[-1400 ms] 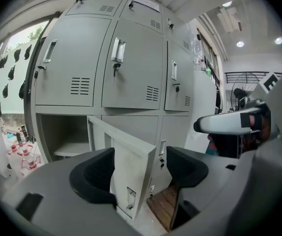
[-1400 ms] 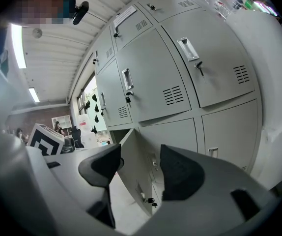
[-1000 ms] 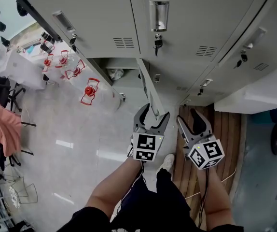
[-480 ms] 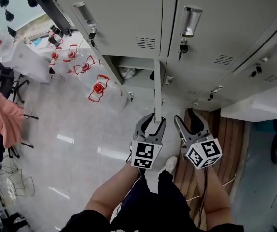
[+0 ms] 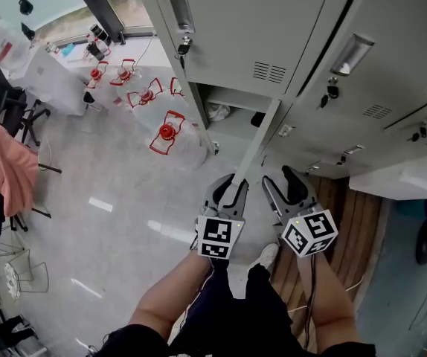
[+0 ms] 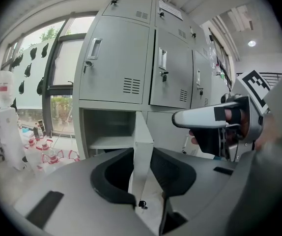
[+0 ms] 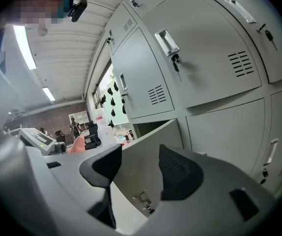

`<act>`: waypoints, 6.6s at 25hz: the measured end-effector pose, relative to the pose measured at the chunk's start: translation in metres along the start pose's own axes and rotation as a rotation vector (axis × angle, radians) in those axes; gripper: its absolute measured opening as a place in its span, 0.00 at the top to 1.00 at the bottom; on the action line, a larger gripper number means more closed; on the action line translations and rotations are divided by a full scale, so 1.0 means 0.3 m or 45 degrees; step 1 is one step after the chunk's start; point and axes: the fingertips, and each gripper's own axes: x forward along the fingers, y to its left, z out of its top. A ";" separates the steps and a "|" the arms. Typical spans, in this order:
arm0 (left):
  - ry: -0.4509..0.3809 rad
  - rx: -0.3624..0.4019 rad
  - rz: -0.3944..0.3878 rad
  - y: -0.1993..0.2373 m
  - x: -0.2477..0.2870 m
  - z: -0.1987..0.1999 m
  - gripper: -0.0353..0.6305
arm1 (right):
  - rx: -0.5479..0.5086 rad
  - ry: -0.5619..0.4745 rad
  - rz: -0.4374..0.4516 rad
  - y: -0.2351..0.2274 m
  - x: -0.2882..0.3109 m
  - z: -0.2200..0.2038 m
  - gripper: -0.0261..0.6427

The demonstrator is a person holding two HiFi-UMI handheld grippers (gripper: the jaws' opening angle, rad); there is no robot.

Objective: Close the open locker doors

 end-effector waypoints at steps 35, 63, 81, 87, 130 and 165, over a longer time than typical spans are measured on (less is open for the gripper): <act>-0.025 -0.013 -0.051 0.513 0.108 0.086 0.73 | 0.089 0.020 -0.106 0.127 0.530 -0.027 0.62; -0.039 -0.124 0.178 0.713 0.198 0.156 0.72 | 0.179 0.013 0.004 0.025 0.768 0.060 0.63; -0.053 -0.106 0.160 0.715 0.140 0.172 0.71 | 0.178 -0.019 -0.006 -0.011 0.814 0.092 0.62; -0.062 -0.094 0.149 0.705 0.109 0.189 0.71 | 0.188 -0.015 -0.007 -0.009 0.811 0.092 0.61; -0.301 0.100 -0.490 -1.037 -0.811 0.375 0.93 | -0.308 -0.339 -0.282 0.187 -1.416 0.313 0.95; -0.399 0.010 -0.541 -0.745 -1.477 0.295 0.93 | -0.266 -0.398 -0.406 0.863 -1.563 0.169 0.95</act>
